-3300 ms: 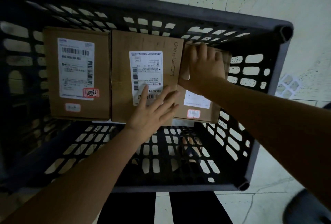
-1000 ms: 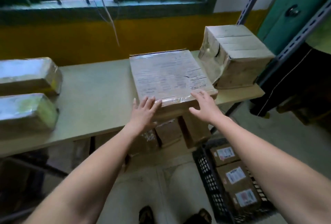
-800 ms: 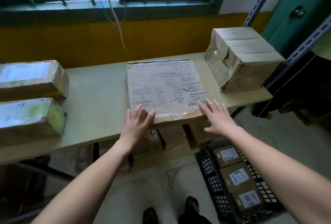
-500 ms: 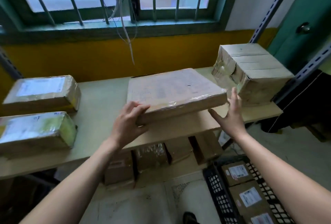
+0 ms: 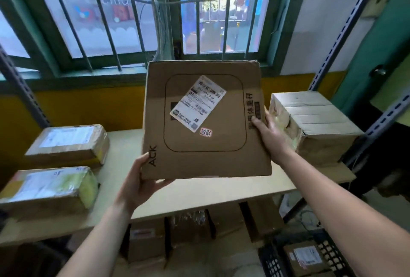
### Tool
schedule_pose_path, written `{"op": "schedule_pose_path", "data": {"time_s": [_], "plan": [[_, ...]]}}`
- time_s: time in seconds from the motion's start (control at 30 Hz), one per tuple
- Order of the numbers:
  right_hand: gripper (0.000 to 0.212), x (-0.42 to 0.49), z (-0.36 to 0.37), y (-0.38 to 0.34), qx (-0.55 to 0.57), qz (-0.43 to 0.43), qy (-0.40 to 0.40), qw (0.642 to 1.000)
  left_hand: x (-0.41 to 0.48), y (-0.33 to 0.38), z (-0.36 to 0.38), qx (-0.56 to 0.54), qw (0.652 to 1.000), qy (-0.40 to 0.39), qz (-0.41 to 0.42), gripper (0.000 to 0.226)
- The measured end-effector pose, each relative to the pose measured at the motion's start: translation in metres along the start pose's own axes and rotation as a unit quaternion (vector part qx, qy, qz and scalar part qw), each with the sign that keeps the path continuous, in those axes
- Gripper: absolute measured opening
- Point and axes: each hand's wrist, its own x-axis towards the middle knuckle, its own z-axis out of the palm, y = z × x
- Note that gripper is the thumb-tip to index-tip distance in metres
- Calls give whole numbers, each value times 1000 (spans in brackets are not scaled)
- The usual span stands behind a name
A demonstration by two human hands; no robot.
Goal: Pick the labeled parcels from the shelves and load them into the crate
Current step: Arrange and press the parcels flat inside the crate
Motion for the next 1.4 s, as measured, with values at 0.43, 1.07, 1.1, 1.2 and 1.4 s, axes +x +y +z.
{"op": "schedule_pose_path", "data": {"time_s": [0.43,1.07,1.1,1.2,1.4], "plan": [[50,-2,-28,11,51,2,-37,998,-9,7,14,262,960,-25,-94,88],[53,-331,-269,255,94,306,482,816,57,-329,253,582,701,-357,-207,89],[51,-342,-277,272,111,331,498,794,55,-354,255,597,686,-351,-224,86],[48,-371,-293,324,169,423,495,740,52,-425,252,625,638,-337,-299,82],[54,-378,-310,425,280,502,483,660,99,-555,226,675,540,-362,-351,70]]}}
